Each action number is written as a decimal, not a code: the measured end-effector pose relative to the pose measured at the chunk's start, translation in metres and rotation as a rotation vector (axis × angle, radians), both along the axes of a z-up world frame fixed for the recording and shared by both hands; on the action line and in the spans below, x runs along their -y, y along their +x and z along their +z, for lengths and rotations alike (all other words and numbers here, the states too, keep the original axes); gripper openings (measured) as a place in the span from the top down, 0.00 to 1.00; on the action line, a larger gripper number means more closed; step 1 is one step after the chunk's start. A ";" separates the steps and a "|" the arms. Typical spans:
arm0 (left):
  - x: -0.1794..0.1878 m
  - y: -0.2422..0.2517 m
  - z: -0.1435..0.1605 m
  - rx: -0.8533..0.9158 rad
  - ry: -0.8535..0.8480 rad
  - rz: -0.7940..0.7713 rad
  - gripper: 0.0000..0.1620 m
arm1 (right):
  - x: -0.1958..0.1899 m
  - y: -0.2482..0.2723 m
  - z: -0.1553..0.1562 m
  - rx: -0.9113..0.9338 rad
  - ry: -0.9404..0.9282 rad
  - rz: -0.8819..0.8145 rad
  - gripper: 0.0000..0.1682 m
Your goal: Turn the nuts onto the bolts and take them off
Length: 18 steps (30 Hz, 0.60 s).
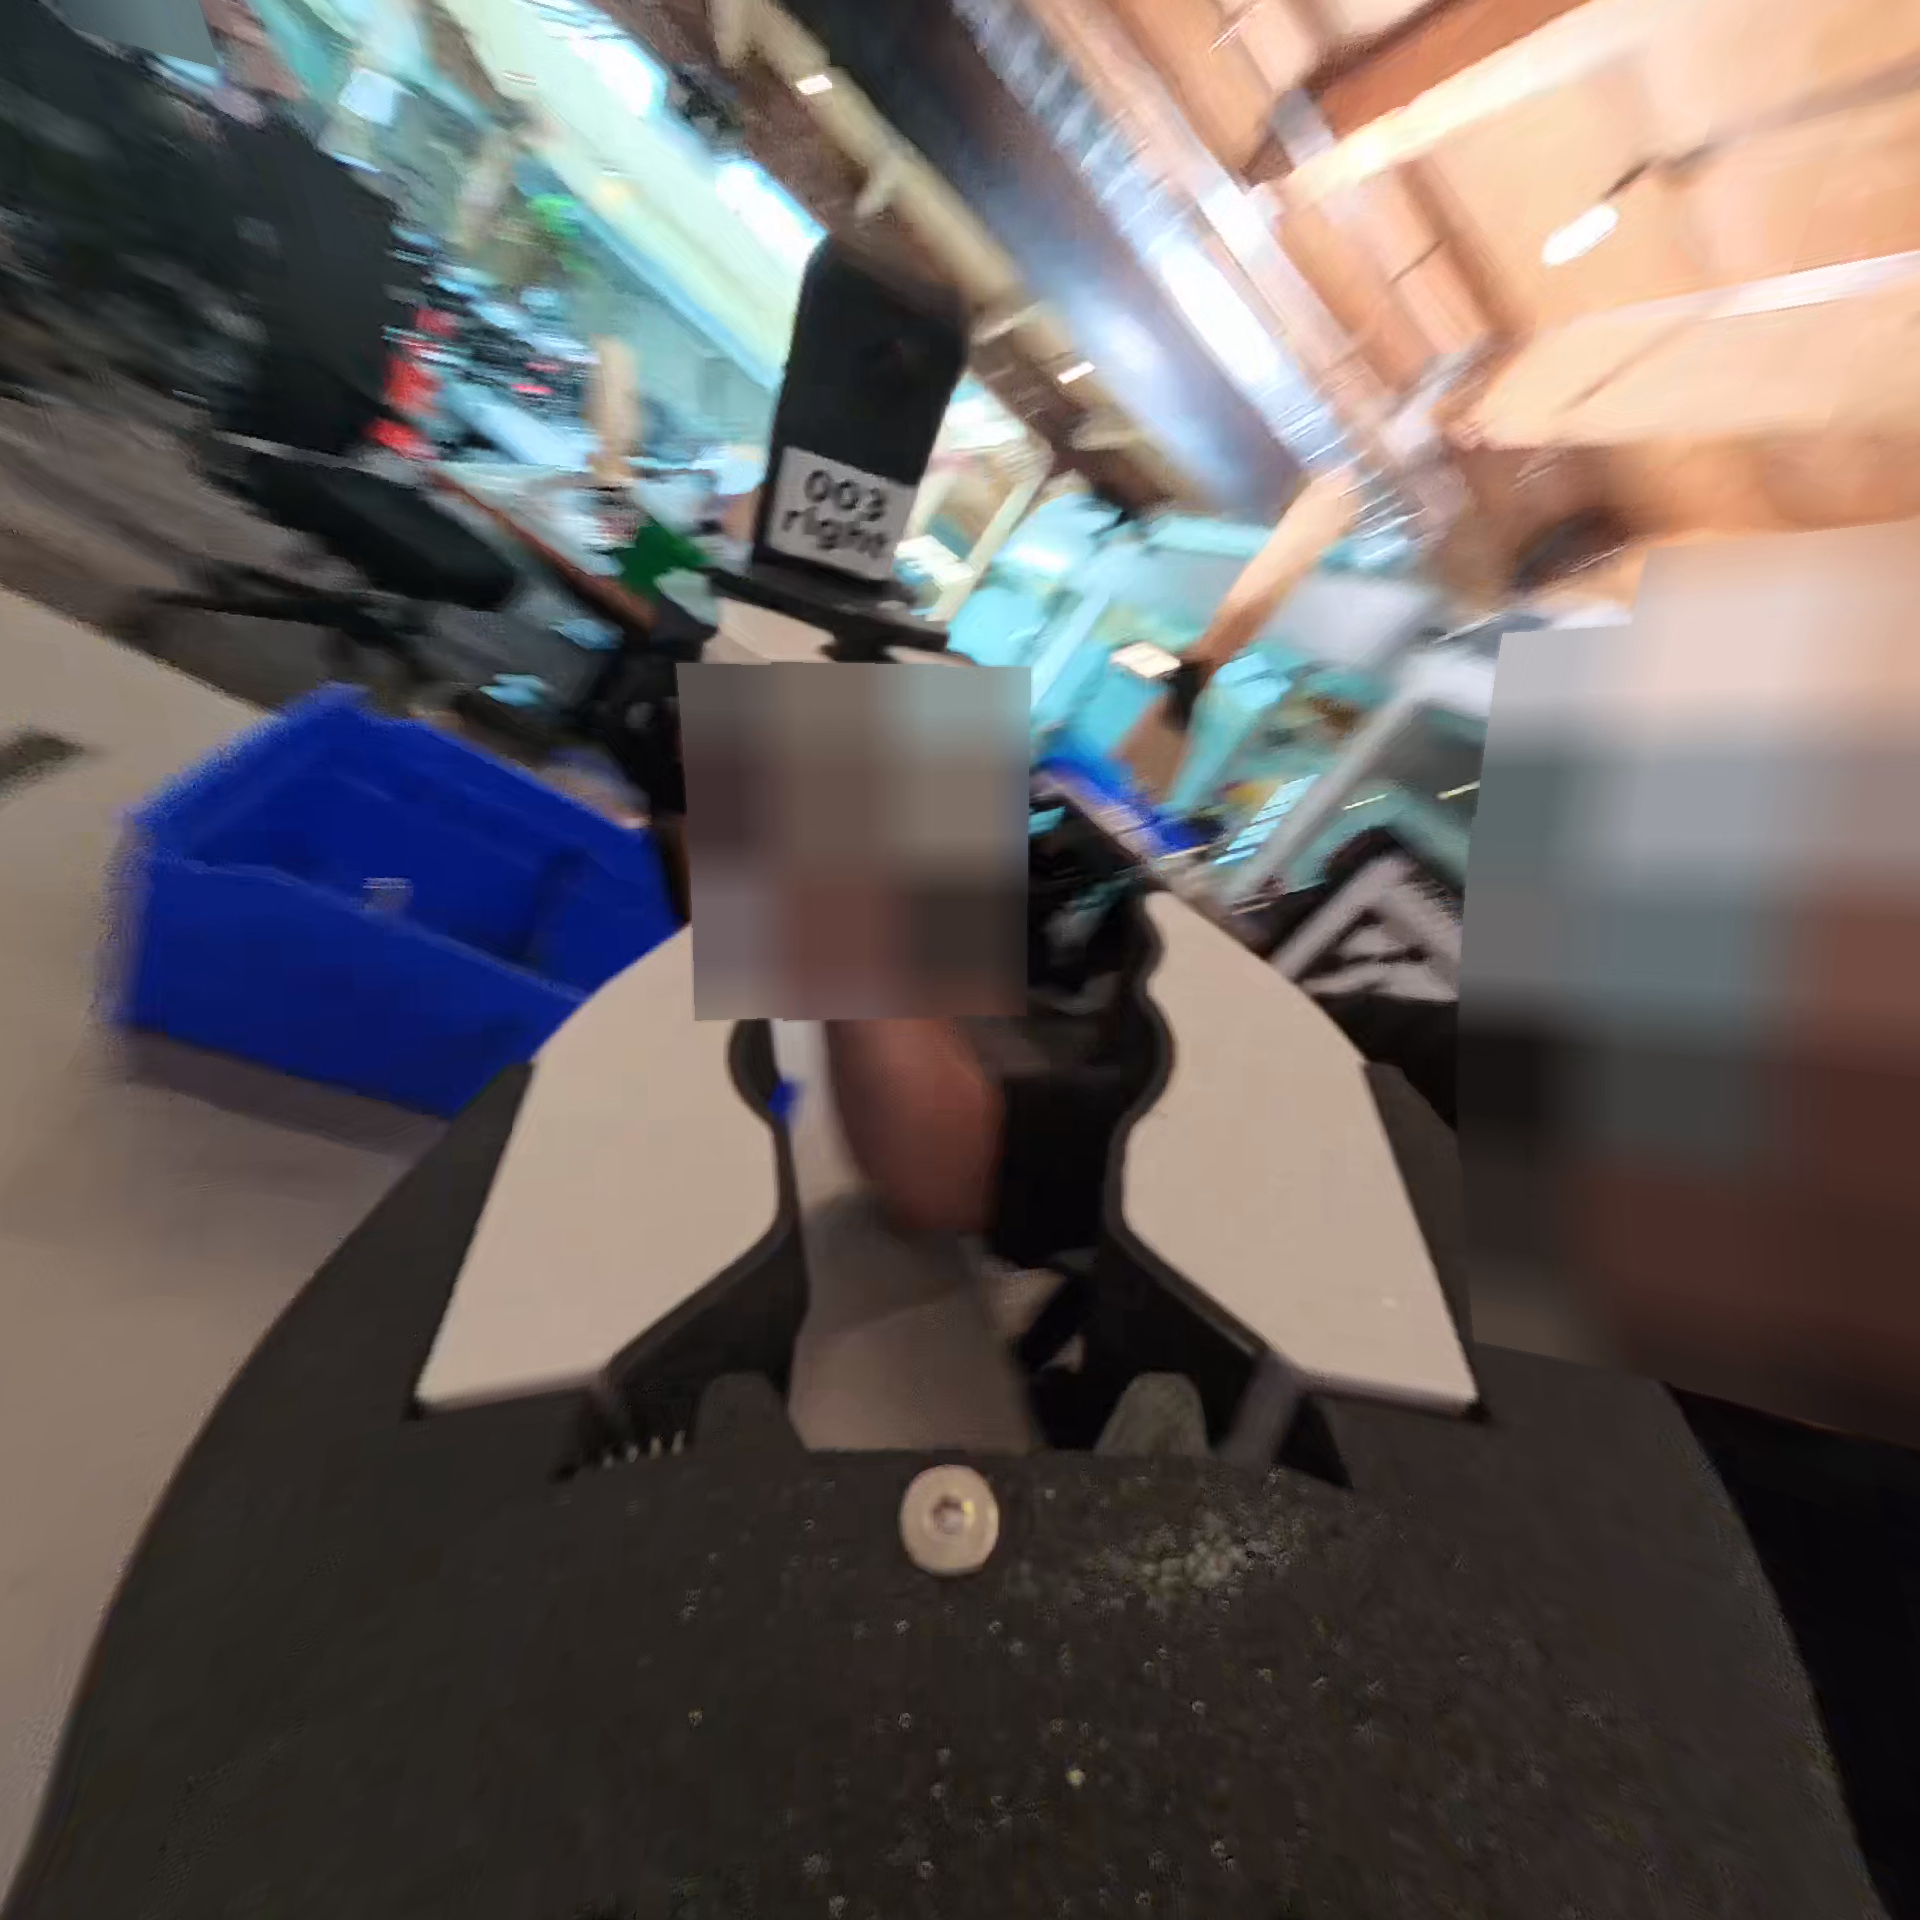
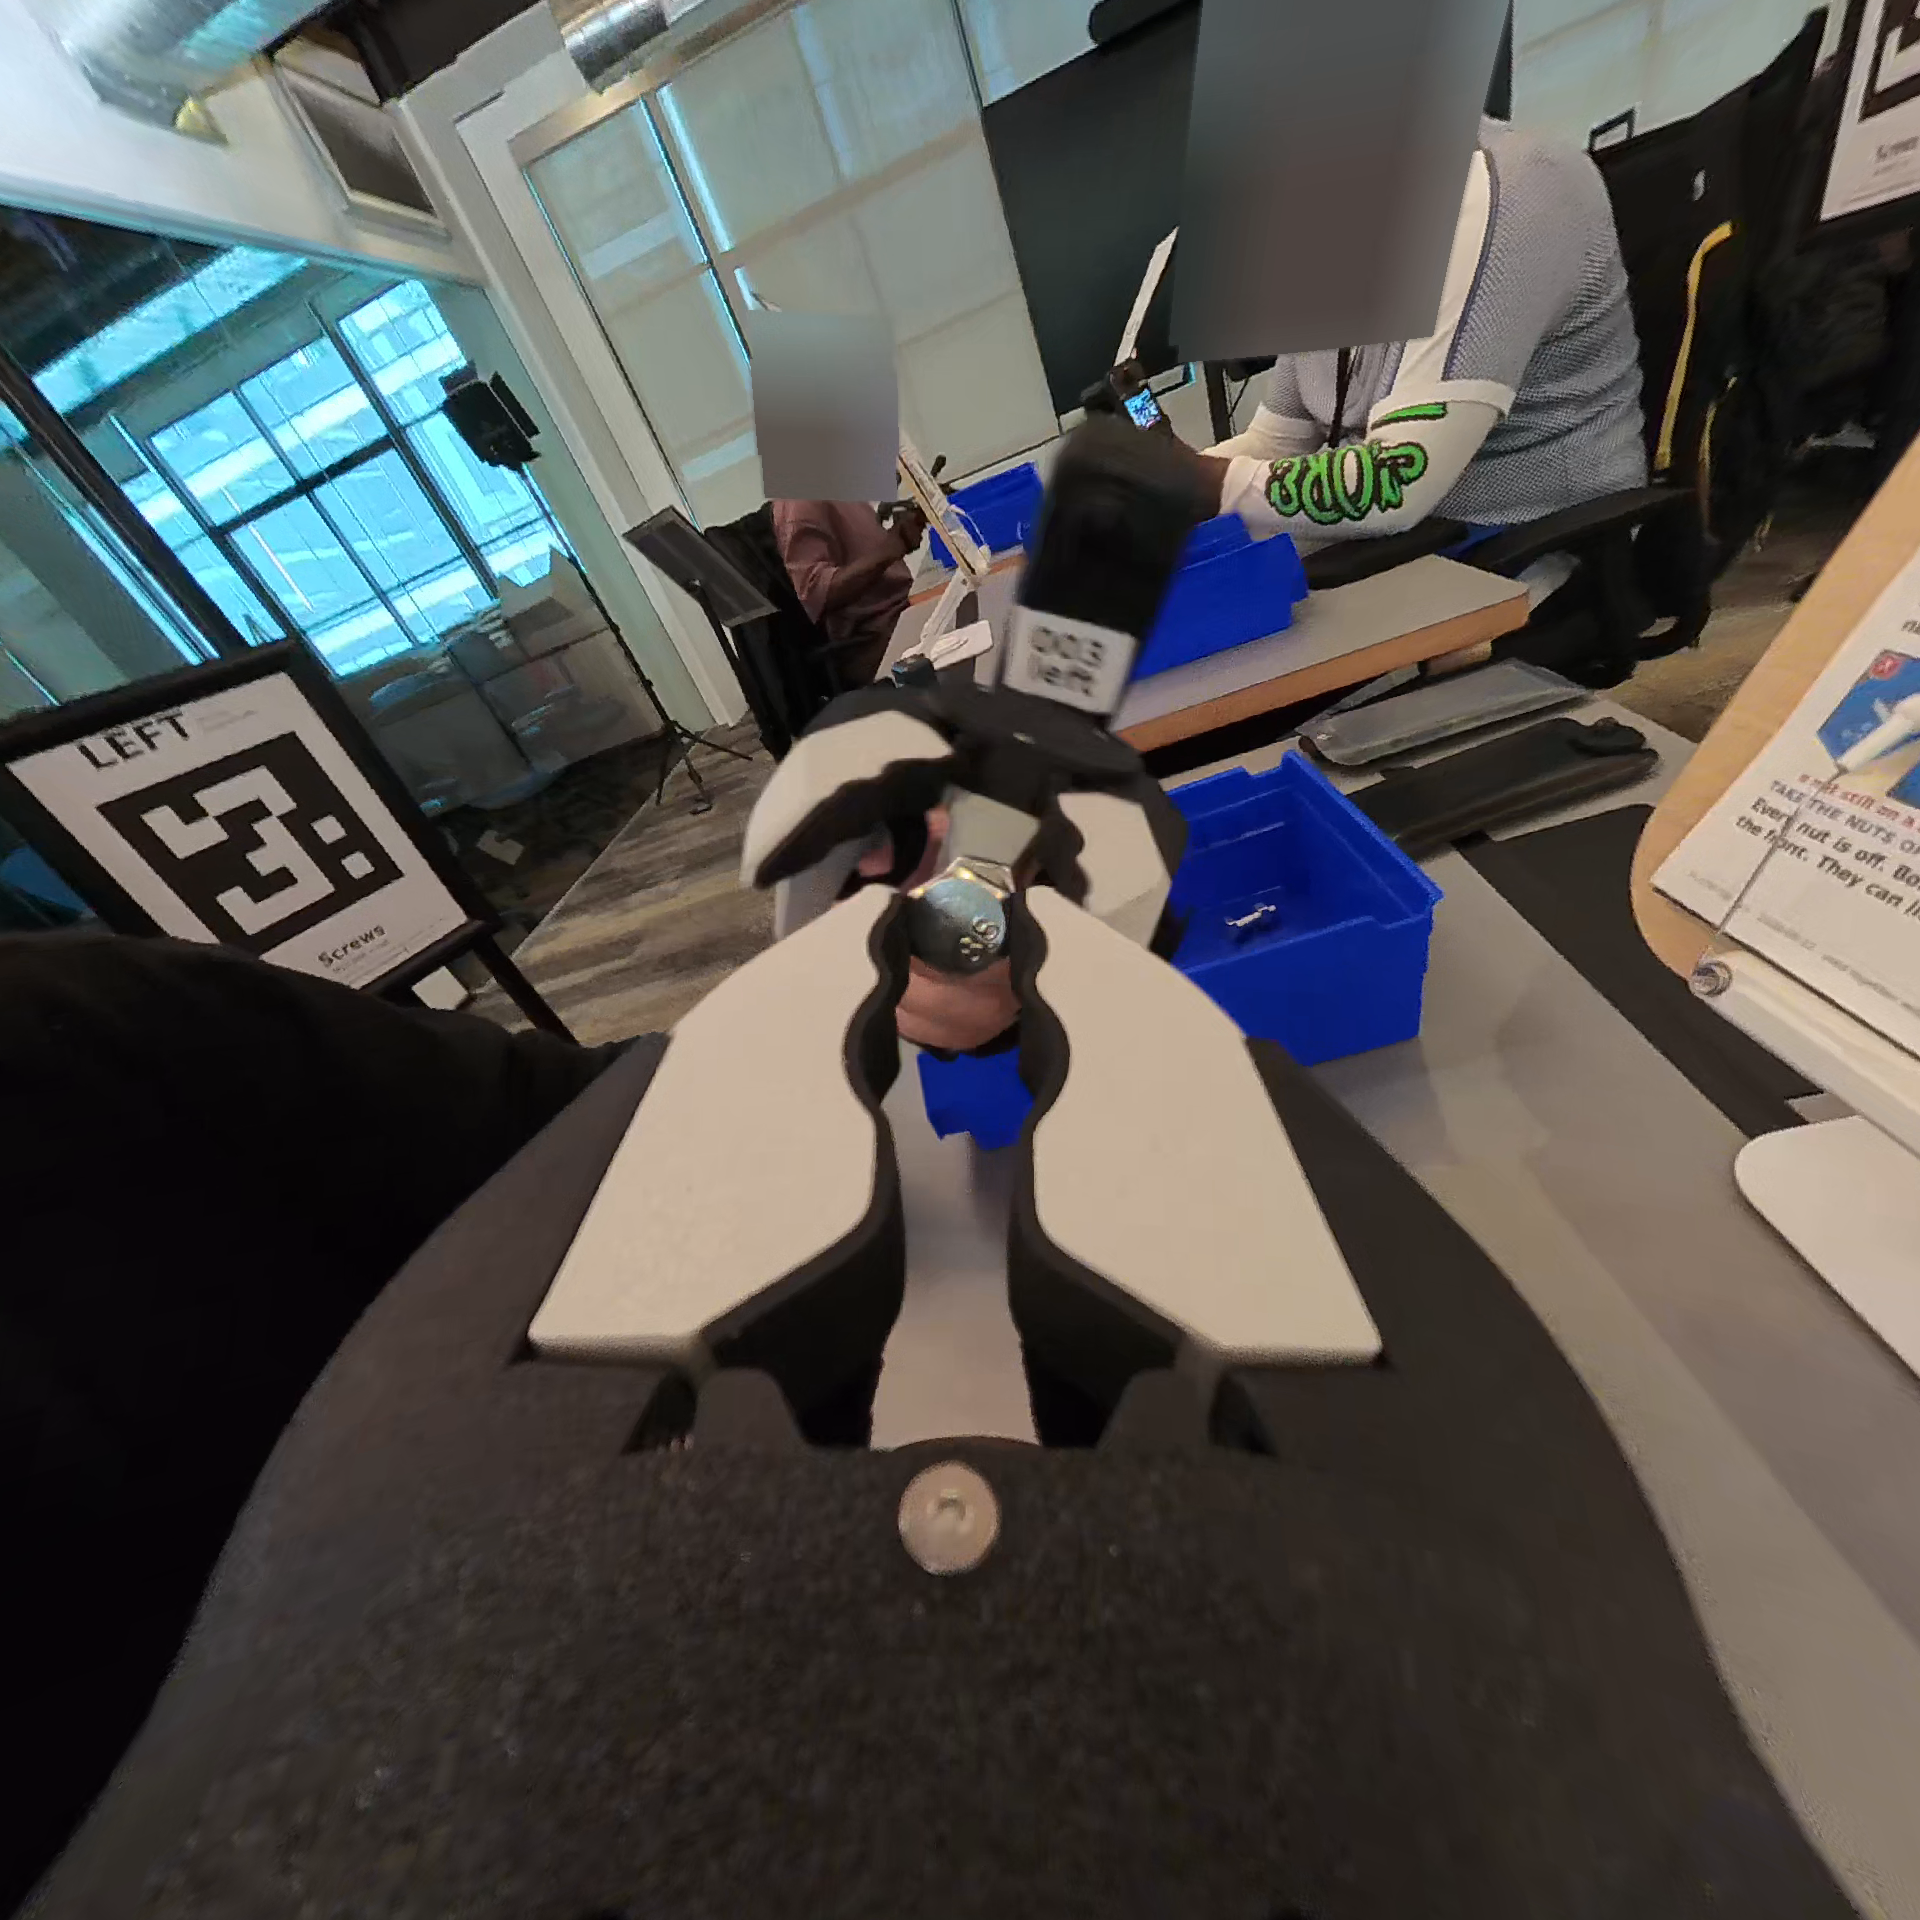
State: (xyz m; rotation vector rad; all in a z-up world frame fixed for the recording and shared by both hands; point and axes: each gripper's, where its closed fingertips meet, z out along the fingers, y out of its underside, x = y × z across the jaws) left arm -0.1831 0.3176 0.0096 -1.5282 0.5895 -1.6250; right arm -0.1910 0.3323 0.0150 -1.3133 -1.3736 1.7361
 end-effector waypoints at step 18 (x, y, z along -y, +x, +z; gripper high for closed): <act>-0.020 -0.016 -0.023 -1.108 0.875 0.699 0.90 | 0.000 -0.009 -0.016 0.078 -0.067 0.017 0.89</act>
